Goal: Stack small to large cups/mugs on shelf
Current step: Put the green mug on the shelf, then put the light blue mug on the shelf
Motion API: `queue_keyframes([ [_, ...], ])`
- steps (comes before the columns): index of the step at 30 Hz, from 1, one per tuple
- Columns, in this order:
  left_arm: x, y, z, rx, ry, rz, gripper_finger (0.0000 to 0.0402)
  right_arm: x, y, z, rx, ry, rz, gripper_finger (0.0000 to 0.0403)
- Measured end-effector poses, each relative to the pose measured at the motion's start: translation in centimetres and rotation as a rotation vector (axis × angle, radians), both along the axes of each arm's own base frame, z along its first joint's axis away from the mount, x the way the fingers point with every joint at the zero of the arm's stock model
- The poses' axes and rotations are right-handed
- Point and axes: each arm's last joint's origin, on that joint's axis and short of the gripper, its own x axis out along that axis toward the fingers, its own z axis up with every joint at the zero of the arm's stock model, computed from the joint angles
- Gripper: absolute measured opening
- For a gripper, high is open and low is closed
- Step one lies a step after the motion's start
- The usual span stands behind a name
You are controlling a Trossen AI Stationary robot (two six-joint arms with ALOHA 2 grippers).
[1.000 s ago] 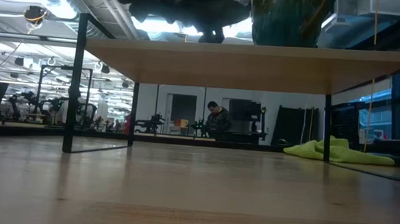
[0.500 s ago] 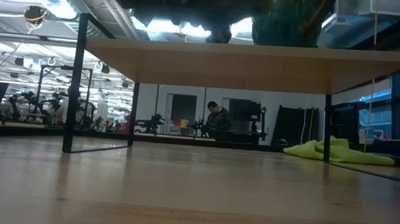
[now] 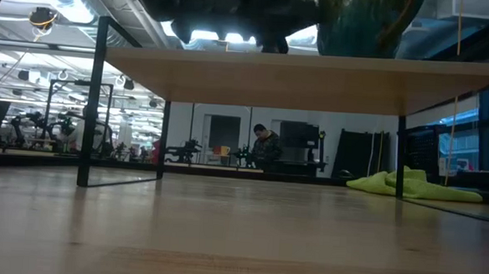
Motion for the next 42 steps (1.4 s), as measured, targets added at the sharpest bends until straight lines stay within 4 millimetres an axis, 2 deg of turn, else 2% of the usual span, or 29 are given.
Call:
queue_keyframes([
  [17,0.0,0.2,0.4,-0.015,-0.027,0.006,0.0014,0.0,0.0,0.0,-0.002,0.002,0.001,0.0003],
  [24,0.0,0.1,0.3,-0.032,-0.018,-0.034,0.0014,0.8,0.7,-1.1,0.015,0.052,0.022,0.0003],
  [30,-0.1,-0.8,0.1,-0.056,0.019,-0.083,0.0014,1.2,1.2,-1.7,0.027,0.079,0.029,0.0003],
  [42,-0.2,-2.6,-0.1,-0.057,0.046,-0.133,0.0014,1.2,1.3,-1.7,0.058,0.066,0.013,0.0003],
])
